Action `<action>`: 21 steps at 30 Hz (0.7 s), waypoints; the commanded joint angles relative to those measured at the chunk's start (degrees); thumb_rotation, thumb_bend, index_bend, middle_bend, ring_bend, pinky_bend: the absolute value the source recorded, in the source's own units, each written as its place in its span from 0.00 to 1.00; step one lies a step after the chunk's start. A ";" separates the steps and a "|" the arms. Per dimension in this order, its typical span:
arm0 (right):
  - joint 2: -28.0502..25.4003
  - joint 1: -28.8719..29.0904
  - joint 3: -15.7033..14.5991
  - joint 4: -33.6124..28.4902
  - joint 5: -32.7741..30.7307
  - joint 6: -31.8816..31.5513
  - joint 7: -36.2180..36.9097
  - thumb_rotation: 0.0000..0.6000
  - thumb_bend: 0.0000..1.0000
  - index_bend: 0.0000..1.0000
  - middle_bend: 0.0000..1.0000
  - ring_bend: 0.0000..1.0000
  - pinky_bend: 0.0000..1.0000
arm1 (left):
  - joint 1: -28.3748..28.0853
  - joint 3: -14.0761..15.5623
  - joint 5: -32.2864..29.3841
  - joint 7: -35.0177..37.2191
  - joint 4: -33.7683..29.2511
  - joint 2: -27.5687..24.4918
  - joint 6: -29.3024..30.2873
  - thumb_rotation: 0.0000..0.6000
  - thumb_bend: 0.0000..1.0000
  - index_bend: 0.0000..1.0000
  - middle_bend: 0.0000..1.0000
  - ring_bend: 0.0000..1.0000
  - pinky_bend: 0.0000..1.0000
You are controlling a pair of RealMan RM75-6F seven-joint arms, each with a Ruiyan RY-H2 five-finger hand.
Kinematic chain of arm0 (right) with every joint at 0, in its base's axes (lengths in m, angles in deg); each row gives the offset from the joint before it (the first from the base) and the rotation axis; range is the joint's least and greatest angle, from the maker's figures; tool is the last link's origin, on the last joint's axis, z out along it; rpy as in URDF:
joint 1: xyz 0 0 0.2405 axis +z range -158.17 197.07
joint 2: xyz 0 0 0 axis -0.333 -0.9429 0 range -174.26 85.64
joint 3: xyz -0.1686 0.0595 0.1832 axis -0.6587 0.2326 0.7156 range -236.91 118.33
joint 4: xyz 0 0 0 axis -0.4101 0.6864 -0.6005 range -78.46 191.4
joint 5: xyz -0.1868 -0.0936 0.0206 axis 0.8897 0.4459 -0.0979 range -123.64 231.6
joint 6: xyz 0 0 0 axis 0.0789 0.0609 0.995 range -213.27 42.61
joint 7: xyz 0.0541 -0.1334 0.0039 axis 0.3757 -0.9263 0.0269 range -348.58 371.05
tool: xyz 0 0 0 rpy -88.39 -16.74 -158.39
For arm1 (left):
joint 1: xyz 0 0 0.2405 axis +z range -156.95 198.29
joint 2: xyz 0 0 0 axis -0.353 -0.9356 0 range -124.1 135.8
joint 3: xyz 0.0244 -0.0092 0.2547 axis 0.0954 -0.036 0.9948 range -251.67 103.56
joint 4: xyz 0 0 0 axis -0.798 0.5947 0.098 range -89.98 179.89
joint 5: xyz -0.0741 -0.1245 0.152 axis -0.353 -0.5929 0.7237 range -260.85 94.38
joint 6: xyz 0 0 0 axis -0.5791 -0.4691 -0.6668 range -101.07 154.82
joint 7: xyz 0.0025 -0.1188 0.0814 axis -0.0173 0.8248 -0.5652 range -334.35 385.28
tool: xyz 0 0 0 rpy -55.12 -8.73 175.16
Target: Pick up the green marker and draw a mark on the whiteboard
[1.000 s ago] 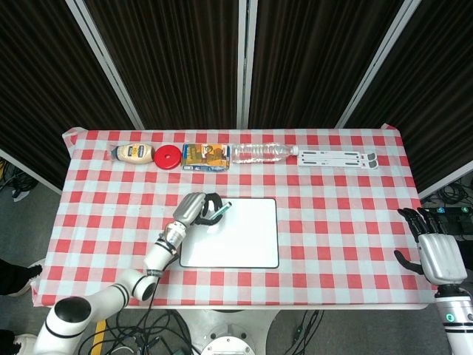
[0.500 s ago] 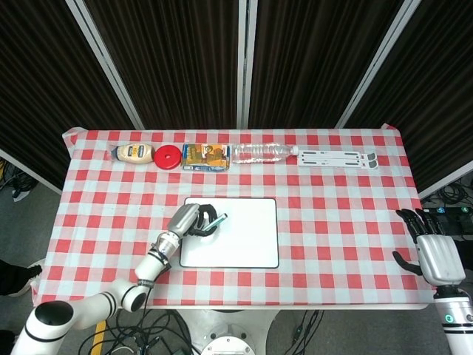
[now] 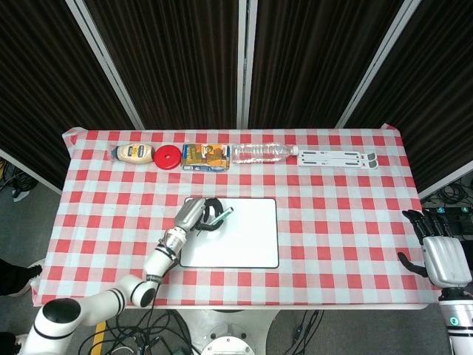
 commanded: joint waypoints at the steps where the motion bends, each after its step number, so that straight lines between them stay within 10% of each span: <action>1: 0.02 0.07 0.03 0.01 0.00 0.10 0.06 1.00 0.15 0.12 0.12 0.06 0.10 | 0.03 0.07 -0.05 0.27 0.36 0.20 -0.04 1.00 0.41 0.61 0.63 0.69 0.79; 21: -0.67 -0.32 -0.07 -0.75 -0.14 -0.04 -0.47 1.00 0.15 0.12 0.13 0.06 0.10 | -0.26 0.20 -0.12 1.29 2.87 4.23 0.10 1.00 0.41 0.61 0.63 0.69 0.79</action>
